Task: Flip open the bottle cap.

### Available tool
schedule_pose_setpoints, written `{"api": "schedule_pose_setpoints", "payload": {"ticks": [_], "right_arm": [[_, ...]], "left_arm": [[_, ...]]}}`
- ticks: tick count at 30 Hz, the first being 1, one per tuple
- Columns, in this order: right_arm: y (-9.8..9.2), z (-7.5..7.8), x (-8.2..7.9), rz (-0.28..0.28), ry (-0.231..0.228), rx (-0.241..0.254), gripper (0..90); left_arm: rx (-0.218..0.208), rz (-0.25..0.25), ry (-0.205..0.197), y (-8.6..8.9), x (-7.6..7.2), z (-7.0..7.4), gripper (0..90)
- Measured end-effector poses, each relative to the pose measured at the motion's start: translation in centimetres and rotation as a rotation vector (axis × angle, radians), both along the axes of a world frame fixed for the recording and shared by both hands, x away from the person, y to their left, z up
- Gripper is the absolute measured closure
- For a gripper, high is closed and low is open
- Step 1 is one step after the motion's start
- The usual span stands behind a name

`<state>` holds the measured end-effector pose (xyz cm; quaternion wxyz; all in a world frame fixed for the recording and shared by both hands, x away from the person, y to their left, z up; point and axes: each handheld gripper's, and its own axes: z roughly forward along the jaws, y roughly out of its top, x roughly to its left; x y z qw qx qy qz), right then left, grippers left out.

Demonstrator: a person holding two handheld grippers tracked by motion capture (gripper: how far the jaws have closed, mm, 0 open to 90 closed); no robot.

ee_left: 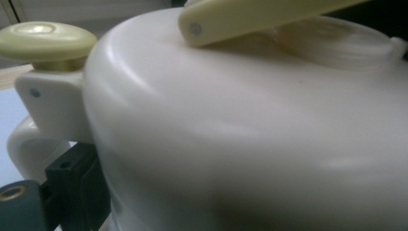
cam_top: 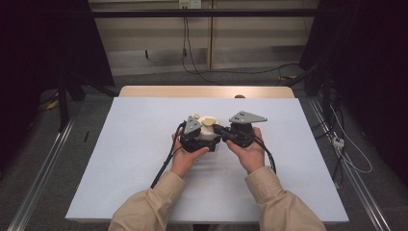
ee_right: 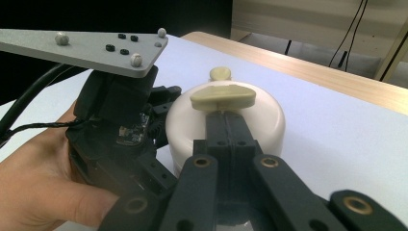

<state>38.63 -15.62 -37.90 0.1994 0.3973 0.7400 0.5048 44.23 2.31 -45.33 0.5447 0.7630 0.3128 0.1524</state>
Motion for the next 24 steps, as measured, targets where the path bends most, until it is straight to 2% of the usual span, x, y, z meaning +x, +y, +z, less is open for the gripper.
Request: {"api": "schedule_pose_setpoints", "payload": {"ticks": [24], "right_arm": [[0.43, 0.84, 0.35, 0.003, -0.021, 0.001, 90.0]], "left_arm": [[0.007, 0.0, -0.003, 0.01, 0.02, 0.0, 5.0]]}}
